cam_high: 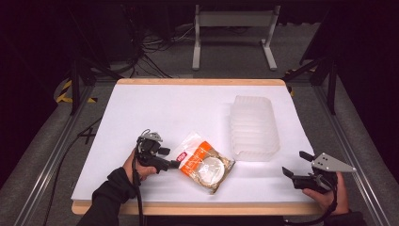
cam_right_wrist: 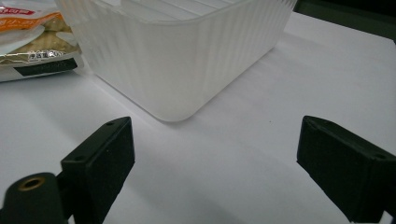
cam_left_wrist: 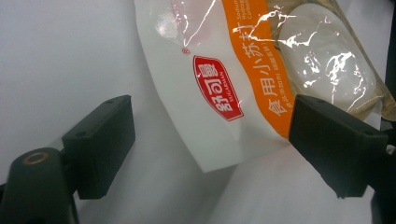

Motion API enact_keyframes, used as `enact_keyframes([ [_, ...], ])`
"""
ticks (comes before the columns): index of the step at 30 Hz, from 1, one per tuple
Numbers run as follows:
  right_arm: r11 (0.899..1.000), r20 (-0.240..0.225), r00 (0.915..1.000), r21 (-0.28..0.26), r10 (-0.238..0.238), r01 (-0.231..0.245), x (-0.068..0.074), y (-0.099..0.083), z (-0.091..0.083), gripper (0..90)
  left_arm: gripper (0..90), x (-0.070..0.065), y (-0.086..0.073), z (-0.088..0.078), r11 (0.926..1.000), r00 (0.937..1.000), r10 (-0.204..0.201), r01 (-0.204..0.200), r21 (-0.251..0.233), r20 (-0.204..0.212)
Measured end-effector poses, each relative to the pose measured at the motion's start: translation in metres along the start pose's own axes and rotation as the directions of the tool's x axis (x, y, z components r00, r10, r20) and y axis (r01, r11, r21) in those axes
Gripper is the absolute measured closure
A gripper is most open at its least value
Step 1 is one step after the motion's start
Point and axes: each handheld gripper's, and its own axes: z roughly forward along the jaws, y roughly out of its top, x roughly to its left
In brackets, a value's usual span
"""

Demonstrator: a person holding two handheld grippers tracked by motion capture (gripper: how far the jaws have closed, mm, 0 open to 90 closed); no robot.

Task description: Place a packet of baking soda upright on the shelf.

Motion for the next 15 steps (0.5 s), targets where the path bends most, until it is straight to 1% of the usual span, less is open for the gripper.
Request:
enact_keyframes([
  [1, 1.000, -0.001, 1.0000, 0.001, 0.001, -0.001, 0.000, 0.000, 0.000, 12.1, 17.1, -0.001, 0.001, 0.001, 1.0000, 1.0000, 0.001, -0.001, 0.003, -0.003],
  [3, 1.000, -0.004, 1.0000, 0.002, 0.000, 0.000, 0.001, 0.000, 0.001, 12.0, 17.9, -0.004, 0.006, 0.005, 1.0000, 0.9996, 0.005, -0.005, 0.001, 0.027],
  [5, 1.000, -0.005, 1.0000, 0.001, -0.003, 0.003, 0.001, 0.001, 0.001, 12.2, 17.8, -0.005, 0.009, 0.008, 1.0000, 0.9997, 0.004, -0.004, 0.003, 0.025],
  [7, 1.000, -0.009, 1.0000, -0.001, 0.001, -0.001, 0.001, 0.001, 0.001, 12.2, 17.7, -0.005, 0.011, 0.012, 1.0000, 0.9993, -0.001, 0.001, 0.006, 0.038],
  [9, 1.000, -0.010, 1.0000, -0.002, 0.002, -0.002, 0.001, 0.001, 0.001, 12.4, 18.0, -0.005, 0.015, 0.016, 0.9998, 0.9991, -0.015, 0.015, 0.012, 0.041],
  [10, 1.000, -0.012, 0.9999, -0.003, 0.007, -0.007, 0.001, 0.001, 0.001, 12.4, 18.3, -0.005, 0.018, 0.019, 0.9998, 0.9986, -0.015, 0.014, 0.011, 0.050],
  [12, 1.000, -0.019, 0.9998, -0.009, 0.011, -0.011, 0.000, 0.001, 0.001, 12.6, 18.4, -0.006, 0.022, 0.023, 0.9997, 0.9987, -0.006, 0.005, 0.022, 0.051],
  [13, 1.000, -0.018, 0.9998, -0.009, 0.012, -0.012, 0.001, 0.001, 0.001, 12.7, 18.7, -0.006, 0.025, 0.026, 0.9997, 0.9982, 0.007, -0.008, 0.021, 0.059],
  [15, 1.000, -0.019, 0.9997, -0.010, 0.011, -0.012, 0.000, 0.001, 0.001, 12.9, 21.3, -0.006, 0.028, 0.030, 0.9995, 0.9976, 0.003, -0.005, 0.030, 0.070],
])
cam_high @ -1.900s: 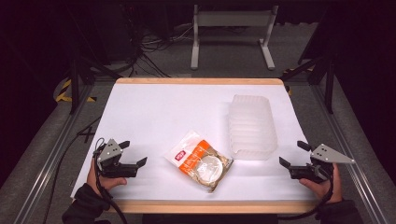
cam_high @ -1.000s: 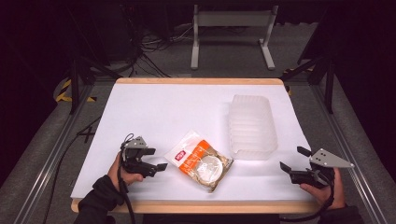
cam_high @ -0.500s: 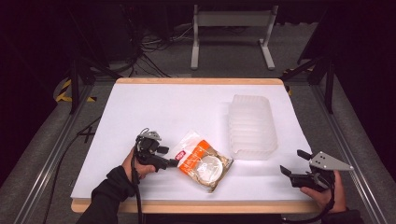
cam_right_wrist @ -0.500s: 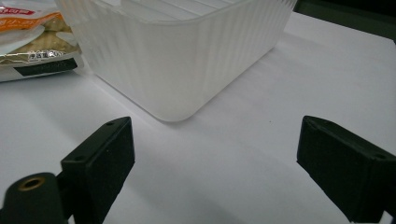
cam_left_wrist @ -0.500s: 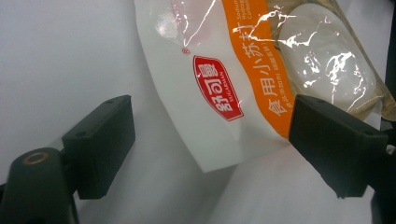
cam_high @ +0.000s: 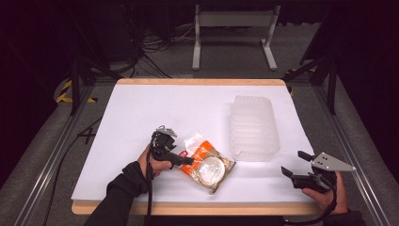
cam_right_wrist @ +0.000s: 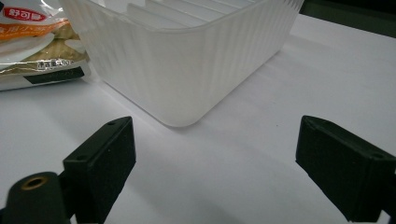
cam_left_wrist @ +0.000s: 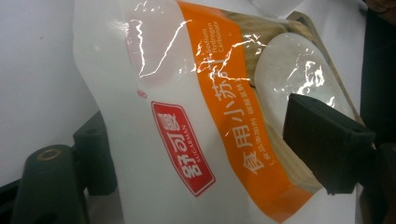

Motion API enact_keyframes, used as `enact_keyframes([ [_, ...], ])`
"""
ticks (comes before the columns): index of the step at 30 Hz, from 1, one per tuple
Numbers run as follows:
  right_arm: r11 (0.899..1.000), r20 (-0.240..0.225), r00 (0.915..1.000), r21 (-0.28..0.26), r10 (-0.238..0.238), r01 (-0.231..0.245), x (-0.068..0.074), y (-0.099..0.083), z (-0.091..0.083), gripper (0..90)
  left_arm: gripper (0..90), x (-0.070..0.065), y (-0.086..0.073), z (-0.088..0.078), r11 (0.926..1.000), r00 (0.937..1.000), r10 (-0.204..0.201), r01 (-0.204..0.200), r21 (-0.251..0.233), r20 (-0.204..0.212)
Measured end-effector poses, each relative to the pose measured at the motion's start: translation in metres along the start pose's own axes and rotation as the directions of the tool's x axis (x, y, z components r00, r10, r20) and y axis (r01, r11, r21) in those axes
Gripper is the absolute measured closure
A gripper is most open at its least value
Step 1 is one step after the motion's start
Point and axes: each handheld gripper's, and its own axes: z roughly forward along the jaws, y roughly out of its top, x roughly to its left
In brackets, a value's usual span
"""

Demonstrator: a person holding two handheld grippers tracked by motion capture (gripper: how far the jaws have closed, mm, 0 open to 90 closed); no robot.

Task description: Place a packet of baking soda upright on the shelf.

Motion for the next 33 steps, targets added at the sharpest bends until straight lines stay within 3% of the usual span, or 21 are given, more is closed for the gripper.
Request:
enact_keyframes([
  [4, 1.000, -0.005, 0.9999, 0.003, 0.010, -0.010, -0.001, -0.001, 0.001, 13.3, 33.4, 0.003, 0.003, 0.006, 0.9996, 0.9988, 0.028, -0.028, 0.007, 0.040],
  [8, 1.000, -0.014, 0.9997, 0.005, 0.020, -0.020, -0.002, -0.001, 0.001, 13.7, 65.9, 0.004, 0.007, 0.010, 0.9974, 0.9973, 0.062, -0.063, 0.034, 0.040],
  [9, 1.000, -0.017, 0.9996, 0.005, 0.023, -0.023, -0.002, -0.002, 0.002, 13.8, 65.9, 0.003, 0.009, 0.011, 0.9948, 0.9955, 0.090, -0.091, 0.045, 0.032],
  [11, 1.000, -0.023, 0.9994, 0.008, 0.026, -0.026, -0.002, -0.002, 0.002, 14.2, 76.7, 0.001, 0.012, 0.010, 0.9941, 0.9942, 0.099, -0.101, 0.039, 0.040],
  [14, 1.000, -0.007, 0.9998, -0.002, 0.019, -0.019, -0.002, -0.002, 0.001, 15.8, 88.0, -0.008, 0.015, 0.005, 0.9841, 0.9847, 0.173, -0.174, 0.037, 0.018],
  [15, 1.000, -0.005, 0.9998, -0.006, 0.021, -0.021, -0.002, -0.002, 0.000, 15.8, 89.1, -0.013, 0.016, 0.001, 0.9818, 0.9822, 0.188, -0.188, 0.026, 0.010],
  [16, 1.000, 0.001, 0.9998, -0.012, 0.018, -0.018, -0.002, -0.001, -0.001, 15.9, 89.5, -0.022, 0.017, -0.005, 0.9735, 0.9735, 0.229, -0.229, 0.003, -0.004],
  [17, 1.000, 0.002, 0.9998, -0.011, 0.019, -0.019, -0.003, -0.002, -0.001, 16.0, 89.5, -0.027, 0.018, -0.008, 0.9687, 0.9686, 0.248, -0.248, -0.009, -0.015],
  [18, 1.000, 0.002, 0.9998, -0.013, 0.020, -0.020, -0.003, -0.002, -0.002, 16.1, 89.6, -0.027, 0.018, -0.008, 0.9687, 0.9686, 0.248, -0.248, -0.009, -0.015],
  [21, 1.000, 0.014, 0.9997, -0.024, 0.019, -0.018, -0.003, -0.002, -0.002, 16.7, 89.7, -0.045, 0.019, -0.019, 0.9490, 0.9501, 0.308, -0.310, -0.055, -0.051],
  [23, 1.000, 0.016, 0.9998, -0.029, 0.012, -0.012, -0.003, -0.001, -0.003, 16.7, 89.7, -0.051, 0.019, -0.022, 0.9400, 0.9426, 0.329, -0.333, -0.076, -0.059],
  [24, 1.000, 0.016, 0.9998, -0.029, 0.012, -0.012, -0.003, -0.001, -0.003, 16.7, 89.7, -0.051, 0.019, -0.022, 0.9400, 0.9426, 0.329, -0.333, -0.076, -0.059],
  [25, 1.000, 0.018, 0.9998, -0.028, 0.009, -0.008, -0.002, -0.001, -0.003, 16.8, 89.7, -0.058, 0.019, -0.026, 0.9274, 0.9328, 0.353, -0.359, -0.104, -0.071],
  [26, 1.000, 0.018, 0.9998, -0.028, 0.009, -0.008, -0.002, -0.001, -0.003, 16.8, 89.7, -0.058, 0.019, -0.026, 0.9274, 0.9328, 0.353, -0.359, -0.104, -0.071],
  [28, 1.000, 0.022, 0.9998, -0.020, 0.004, -0.003, -0.002, -0.001, -0.002, 17.3, 89.7, -0.063, 0.019, -0.027, 0.9189, 0.9284, 0.362, -0.370, -0.135, -0.085],
  [29, 1.000, 0.023, 0.9997, -0.019, 0.006, -0.006, -0.002, -0.002, -0.002, 17.3, 89.7, -0.065, 0.019, -0.027, 0.9141, 0.9246, 0.370, -0.380, -0.142, -0.089],
  [30, 1.000, 0.025, 0.9996, -0.021, 0.009, -0.008, -0.002, -0.001, -0.002, 17.3, 89.7, -0.071, 0.021, -0.029, 0.9027, 0.9172, 0.385, -0.397, -0.165, -0.102],
  [32, 1.000, 0.031, 0.9995, -0.025, 0.010, -0.009, -0.003, -0.001, -0.003, 17.3, 89.7, -0.077, 0.022, -0.031, 0.8921, 0.9099, 0.401, -0.414, -0.180, -0.107],
  [33, 1.000, 0.031, 0.9995, -0.025, 0.010, -0.009, -0.003, -0.001, -0.003, 17.3, 89.7, -0.077, 0.022, -0.031, 0.8921, 0.9099, 0.401, -0.414, -0.180, -0.107],
])
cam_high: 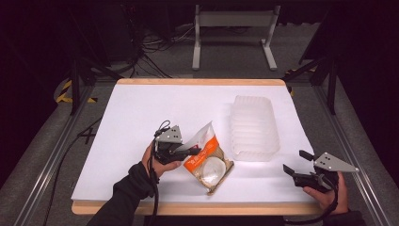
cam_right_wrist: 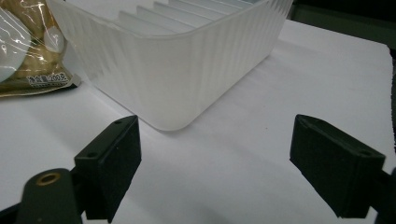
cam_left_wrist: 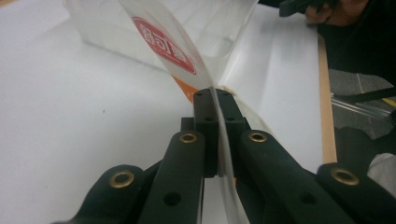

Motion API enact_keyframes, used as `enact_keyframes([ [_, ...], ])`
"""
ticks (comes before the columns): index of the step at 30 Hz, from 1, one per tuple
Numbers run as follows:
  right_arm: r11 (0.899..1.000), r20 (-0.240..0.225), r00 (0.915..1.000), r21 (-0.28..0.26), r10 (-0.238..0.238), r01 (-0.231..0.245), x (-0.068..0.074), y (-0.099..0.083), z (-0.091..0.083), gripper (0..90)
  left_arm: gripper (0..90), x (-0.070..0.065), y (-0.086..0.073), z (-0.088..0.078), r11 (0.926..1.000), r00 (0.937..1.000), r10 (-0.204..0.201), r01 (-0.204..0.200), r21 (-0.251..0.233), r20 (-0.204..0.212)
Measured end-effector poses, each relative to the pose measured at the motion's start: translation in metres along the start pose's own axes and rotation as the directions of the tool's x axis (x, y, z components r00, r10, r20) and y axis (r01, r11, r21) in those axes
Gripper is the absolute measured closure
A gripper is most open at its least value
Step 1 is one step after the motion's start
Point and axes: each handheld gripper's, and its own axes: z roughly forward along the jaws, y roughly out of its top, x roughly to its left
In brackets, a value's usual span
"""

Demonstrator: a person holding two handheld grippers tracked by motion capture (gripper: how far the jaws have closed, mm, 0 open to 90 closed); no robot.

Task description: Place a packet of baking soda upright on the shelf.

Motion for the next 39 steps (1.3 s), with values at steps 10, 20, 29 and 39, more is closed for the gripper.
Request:
enact_keyframes([
  [10, 1.000, 0.017, 0.9997, 0.005, 0.015, -0.016, -0.003, -0.002, -0.001, 17.2, 89.8, -0.013, 0.017, -0.009, 0.9968, 0.9970, 0.072, -0.073, -0.033, -0.029],
  [20, 0.999, 0.028, 0.9993, 0.020, 0.025, -0.025, -0.005, -0.004, 0.000, 17.2, 89.8, -0.022, 0.031, -0.020, 0.9876, 0.9855, 0.152, -0.154, -0.031, -0.076],
  [29, 0.999, 0.032, 0.9991, 0.022, 0.028, -0.028, -0.006, -0.005, 0.000, 17.2, 89.8, -0.015, 0.053, -0.029, 0.9833, 0.9774, 0.179, -0.181, -0.013, -0.113],
  [39, 0.999, 0.031, 0.9991, 0.019, 0.030, -0.031, -0.006, -0.005, -0.001, 17.1, 89.8, -0.009, 0.082, -0.023, 0.9742, 0.9737, 0.198, -0.208, -0.087, -0.112],
])
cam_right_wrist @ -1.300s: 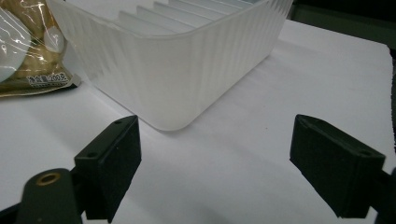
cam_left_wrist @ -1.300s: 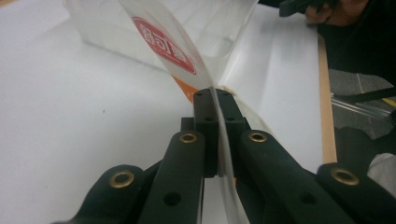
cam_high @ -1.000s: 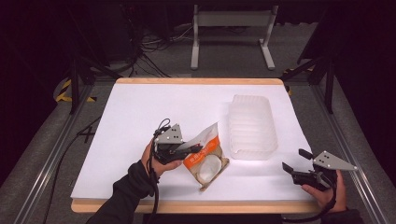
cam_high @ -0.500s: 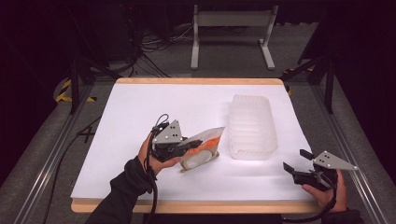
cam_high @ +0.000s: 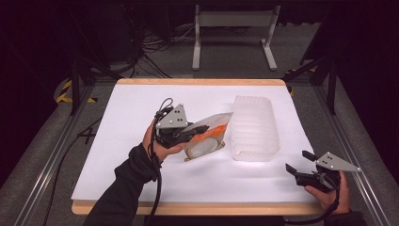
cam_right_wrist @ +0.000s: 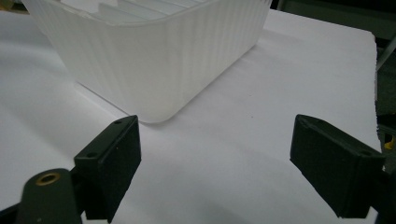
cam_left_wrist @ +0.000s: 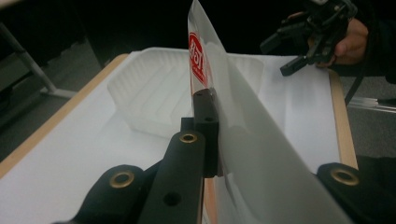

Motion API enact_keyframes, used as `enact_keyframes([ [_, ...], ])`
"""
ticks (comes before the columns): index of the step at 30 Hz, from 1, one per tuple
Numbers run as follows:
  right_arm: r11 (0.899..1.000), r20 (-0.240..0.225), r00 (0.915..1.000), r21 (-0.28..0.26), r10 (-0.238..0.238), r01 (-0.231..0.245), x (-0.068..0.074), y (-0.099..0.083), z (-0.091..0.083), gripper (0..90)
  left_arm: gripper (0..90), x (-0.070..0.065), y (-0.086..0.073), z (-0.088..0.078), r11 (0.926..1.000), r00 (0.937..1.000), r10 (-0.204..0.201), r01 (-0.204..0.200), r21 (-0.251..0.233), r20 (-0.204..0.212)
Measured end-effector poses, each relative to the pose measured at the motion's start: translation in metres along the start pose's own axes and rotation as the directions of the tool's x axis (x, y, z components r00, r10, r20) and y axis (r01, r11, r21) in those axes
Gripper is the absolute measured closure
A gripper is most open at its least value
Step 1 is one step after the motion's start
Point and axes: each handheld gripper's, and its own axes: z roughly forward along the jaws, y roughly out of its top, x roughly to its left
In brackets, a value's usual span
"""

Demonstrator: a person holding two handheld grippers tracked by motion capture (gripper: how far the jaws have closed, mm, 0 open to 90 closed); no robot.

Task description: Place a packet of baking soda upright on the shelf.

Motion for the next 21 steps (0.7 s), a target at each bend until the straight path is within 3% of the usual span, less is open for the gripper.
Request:
enact_keyframes([
  [9, 1.000, -0.001, 1.0000, -0.007, 0.004, -0.004, -0.001, 0.000, -0.001, 17.2, 89.8, 0.004, 0.034, 0.032, 0.9970, 0.9966, 0.061, -0.058, -0.052, 0.056],
  [21, 1.000, -0.002, 1.0000, -0.004, 0.007, -0.007, -0.003, -0.002, 0.000, 17.1, 89.8, 0.015, 0.061, 0.068, 0.9955, 0.9919, 0.089, -0.086, -0.041, 0.090],
])
